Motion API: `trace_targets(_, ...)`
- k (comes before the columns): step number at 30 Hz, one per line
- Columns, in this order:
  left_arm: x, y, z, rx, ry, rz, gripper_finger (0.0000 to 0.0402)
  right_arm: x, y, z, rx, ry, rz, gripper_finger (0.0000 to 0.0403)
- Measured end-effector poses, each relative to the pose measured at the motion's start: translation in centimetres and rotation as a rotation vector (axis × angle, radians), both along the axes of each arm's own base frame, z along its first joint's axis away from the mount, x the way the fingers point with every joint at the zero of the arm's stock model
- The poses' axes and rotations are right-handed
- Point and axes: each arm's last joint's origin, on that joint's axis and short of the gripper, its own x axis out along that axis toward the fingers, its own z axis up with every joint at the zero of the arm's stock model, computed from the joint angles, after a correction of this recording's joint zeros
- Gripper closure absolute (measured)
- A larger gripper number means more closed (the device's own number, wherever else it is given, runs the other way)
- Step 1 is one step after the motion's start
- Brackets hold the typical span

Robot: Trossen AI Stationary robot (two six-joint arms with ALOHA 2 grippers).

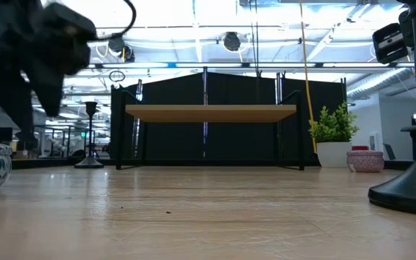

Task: Pick & Place candle stick holders
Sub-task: Put the blue patterned scented candle on the shelf

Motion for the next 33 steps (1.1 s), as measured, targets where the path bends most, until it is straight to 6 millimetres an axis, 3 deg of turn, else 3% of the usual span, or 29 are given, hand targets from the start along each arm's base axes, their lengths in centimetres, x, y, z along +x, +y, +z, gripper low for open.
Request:
trace_targets(9,-0.4,-1.7,0.6,-0.076,0.015,-0.081,0.0172,0.0,0.0,0.0,0.0,0.0,0.0,0.0252)
trace_targets(19,-0.6,-2.2,0.6,-0.078,0.013,-0.095,0.0167,0.0,0.0,0.0,0.0,0.0,0.0,0.0252)
trace_targets(23,-0.6,-2.3,0.6,-0.081,0.013,-0.091,0.013,0.0,0.0,0.0,0.0,0.0,0.0,0.0252)
trace_targets(30,-0.1,-3.2,1.0,-0.132,-0.078,-0.111,0.0014,0.0,0.0,0.0,0.0,0.0,0.0,0.0252)
trace_targets(33,-0.2,-3.5,1.1,-0.154,-0.078,-0.083,0.0016,0.0,0.0,0.0,0.0,0.0,0.0,0.0252)
